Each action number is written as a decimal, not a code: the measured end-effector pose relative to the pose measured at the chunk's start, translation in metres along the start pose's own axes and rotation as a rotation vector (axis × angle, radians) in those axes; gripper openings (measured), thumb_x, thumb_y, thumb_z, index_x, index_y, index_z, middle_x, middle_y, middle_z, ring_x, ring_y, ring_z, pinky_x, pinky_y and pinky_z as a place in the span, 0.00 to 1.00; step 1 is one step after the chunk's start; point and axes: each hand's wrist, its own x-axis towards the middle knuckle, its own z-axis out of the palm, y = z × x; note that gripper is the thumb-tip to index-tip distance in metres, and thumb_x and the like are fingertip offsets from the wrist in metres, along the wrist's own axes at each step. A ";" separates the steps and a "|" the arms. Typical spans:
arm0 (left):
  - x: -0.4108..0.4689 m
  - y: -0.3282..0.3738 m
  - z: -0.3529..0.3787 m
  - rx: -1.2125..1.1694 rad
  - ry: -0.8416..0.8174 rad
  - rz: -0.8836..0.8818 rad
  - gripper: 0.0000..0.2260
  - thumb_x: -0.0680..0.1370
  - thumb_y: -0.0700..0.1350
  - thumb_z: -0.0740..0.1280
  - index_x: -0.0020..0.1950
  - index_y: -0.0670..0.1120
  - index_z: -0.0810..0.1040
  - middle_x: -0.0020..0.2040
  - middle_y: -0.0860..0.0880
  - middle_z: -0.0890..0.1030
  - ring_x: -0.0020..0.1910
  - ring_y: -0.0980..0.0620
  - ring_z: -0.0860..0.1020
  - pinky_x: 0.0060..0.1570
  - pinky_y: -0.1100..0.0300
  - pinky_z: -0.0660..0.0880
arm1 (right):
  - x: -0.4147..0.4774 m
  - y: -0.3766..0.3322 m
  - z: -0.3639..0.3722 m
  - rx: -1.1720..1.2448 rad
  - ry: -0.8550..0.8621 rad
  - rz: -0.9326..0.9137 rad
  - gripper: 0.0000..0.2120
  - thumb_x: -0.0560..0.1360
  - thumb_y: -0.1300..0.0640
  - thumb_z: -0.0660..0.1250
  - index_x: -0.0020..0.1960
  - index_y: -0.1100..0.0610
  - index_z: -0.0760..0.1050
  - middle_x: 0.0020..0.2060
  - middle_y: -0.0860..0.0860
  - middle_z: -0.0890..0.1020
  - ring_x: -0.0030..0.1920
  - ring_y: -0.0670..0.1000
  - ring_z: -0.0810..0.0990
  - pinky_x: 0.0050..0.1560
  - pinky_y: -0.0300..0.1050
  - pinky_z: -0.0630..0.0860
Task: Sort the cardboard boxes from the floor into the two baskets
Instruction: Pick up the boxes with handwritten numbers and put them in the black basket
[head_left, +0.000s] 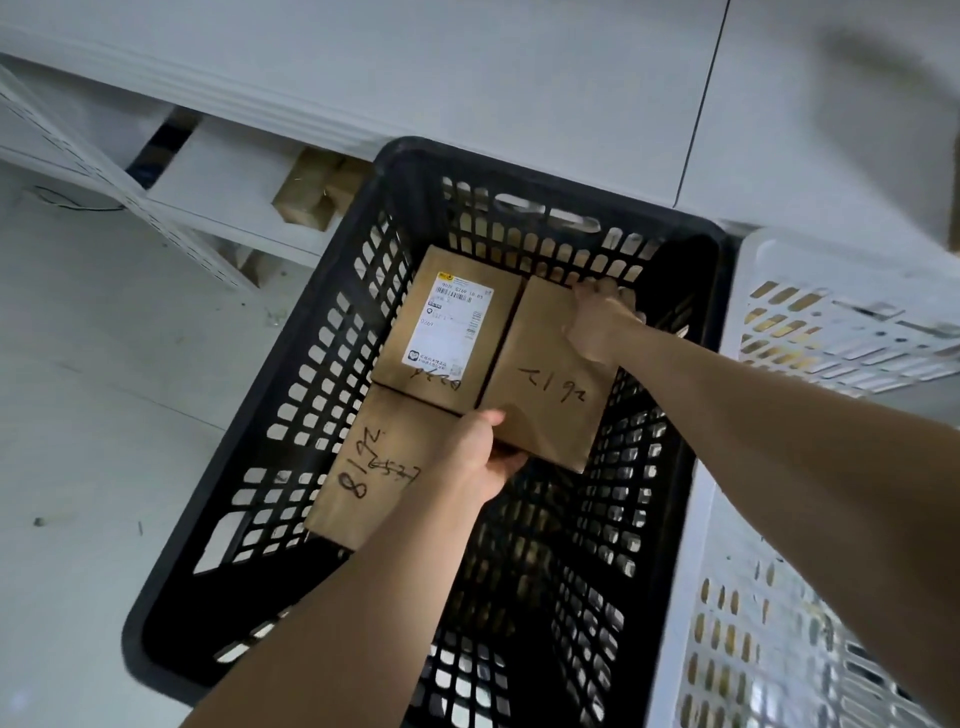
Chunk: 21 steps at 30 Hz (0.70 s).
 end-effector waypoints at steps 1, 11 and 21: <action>0.004 -0.001 0.001 -0.010 -0.002 0.000 0.10 0.80 0.39 0.62 0.61 0.39 0.72 0.60 0.38 0.75 0.62 0.39 0.74 0.62 0.42 0.73 | 0.004 0.001 0.003 0.004 -0.011 -0.003 0.28 0.79 0.59 0.57 0.77 0.57 0.52 0.75 0.55 0.54 0.73 0.61 0.53 0.70 0.57 0.59; 0.006 0.006 0.011 -0.057 -0.112 -0.014 0.04 0.79 0.39 0.64 0.50 0.39 0.74 0.47 0.39 0.77 0.47 0.42 0.77 0.49 0.47 0.78 | 0.007 -0.002 0.006 0.135 -0.135 -0.055 0.27 0.82 0.61 0.54 0.77 0.64 0.47 0.77 0.59 0.53 0.76 0.57 0.54 0.73 0.46 0.56; -0.058 0.041 0.010 0.210 -0.071 0.139 0.14 0.79 0.42 0.64 0.64 0.41 0.71 0.59 0.39 0.73 0.60 0.42 0.73 0.61 0.45 0.72 | -0.069 -0.030 -0.053 0.596 0.107 -0.146 0.21 0.79 0.51 0.60 0.70 0.57 0.69 0.66 0.54 0.75 0.65 0.54 0.73 0.62 0.43 0.71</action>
